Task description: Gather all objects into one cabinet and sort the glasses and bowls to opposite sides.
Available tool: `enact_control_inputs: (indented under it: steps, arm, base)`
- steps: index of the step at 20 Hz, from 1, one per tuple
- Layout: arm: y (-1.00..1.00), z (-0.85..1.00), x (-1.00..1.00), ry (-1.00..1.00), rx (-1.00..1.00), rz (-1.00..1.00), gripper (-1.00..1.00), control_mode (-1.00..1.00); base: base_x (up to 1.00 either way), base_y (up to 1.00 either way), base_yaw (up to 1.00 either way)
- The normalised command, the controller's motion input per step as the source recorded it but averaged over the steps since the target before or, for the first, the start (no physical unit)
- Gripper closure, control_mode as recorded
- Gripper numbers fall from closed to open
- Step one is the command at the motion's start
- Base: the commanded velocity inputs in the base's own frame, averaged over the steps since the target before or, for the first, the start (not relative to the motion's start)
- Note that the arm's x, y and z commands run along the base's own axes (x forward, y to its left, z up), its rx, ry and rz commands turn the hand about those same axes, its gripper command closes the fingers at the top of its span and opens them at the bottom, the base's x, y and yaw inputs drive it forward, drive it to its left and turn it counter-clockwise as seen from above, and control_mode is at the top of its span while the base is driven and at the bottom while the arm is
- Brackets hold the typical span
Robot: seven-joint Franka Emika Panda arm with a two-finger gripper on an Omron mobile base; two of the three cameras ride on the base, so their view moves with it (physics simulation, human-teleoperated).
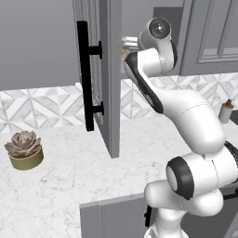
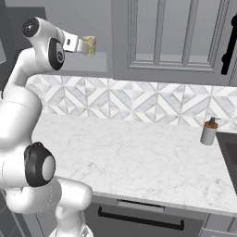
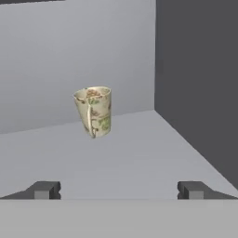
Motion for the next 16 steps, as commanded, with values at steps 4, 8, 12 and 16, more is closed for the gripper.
enact_control_inputs:
  steps: [4,8,12,16]
  arm:
    - [0.06,-0.03,0.45,0.07,-0.01,0.00,-1.00,-1.00]
    - [0.14,0.00,0.22,0.02,-0.01,0.00,-1.00,-1.00]
    - [0.04,-0.02,0.06,0.01,-0.05,-0.01,-1.00,-1.00]
    - [0.00,-0.20,0.26,0.06,-0.07,-0.03,-1.00,-1.00]
  base:
    - [0.00,0.00,0.00]
    - [0.00,0.00,0.00]
    - [0.00,0.00,0.00]
    - [0.00,0.00,0.00]
